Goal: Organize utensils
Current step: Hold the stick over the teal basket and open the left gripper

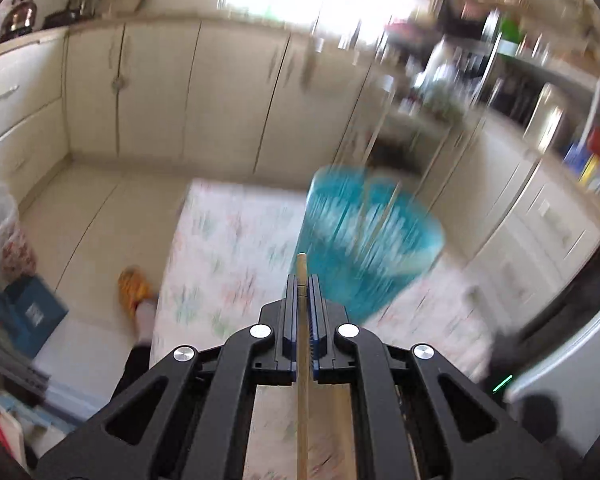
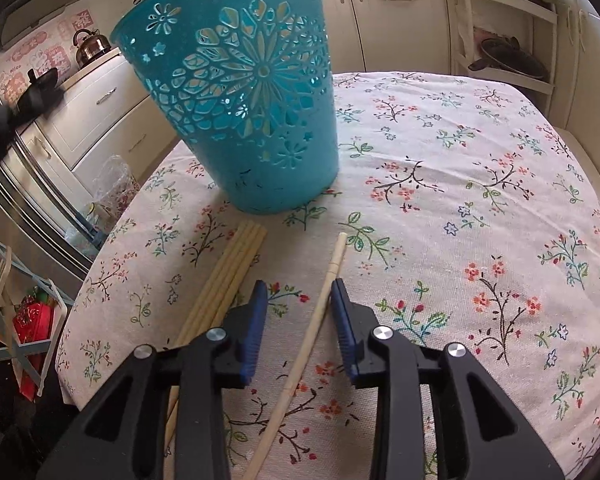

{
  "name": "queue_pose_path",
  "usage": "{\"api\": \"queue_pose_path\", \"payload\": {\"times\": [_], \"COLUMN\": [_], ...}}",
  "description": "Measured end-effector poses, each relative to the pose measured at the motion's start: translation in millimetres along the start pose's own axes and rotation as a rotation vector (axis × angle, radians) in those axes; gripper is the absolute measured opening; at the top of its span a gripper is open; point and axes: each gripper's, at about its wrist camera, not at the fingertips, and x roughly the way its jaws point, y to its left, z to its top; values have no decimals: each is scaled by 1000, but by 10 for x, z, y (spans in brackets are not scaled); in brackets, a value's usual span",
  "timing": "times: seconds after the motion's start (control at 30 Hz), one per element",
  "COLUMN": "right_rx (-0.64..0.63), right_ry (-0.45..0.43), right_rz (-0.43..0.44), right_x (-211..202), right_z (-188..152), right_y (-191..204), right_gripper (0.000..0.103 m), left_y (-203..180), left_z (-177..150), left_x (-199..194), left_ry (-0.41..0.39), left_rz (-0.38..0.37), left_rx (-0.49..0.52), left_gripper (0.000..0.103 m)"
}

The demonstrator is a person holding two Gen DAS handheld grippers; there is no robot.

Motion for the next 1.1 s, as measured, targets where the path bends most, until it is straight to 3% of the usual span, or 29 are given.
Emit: {"api": "queue_pose_path", "payload": {"times": [0.17,0.3,0.43,0.67,0.8,0.97,1.1], "right_rx": [-12,1,12,4,-2,6,7], "right_ry": [-1,-3,-4,-3,-1,0,1], "right_rz": [5,22,42,52,52,60,61], "right_x": [1,0,-11,0,6,18,27], "right_z": [-9,-7,0,15,20,35,46], "right_y": [13,9,-15,21,38,32,39], "right_gripper": [41,42,44,49,50,50,50], "left_y": [-240,-447,-548,-479,-465,-496,-537], "left_z": [591,870,1025,1076,1019,926,838], "left_x": [-237,-160,151,591,724,785,905], "left_ry": [-229,-368,-450,-479,-465,-406,-307], "left_rz": [-61,-8,58,107,132,148,170], "left_rx": [-19,-17,-39,-105,-84,-21,43], "left_gripper": [5,5,5,5,5,5,5]}}
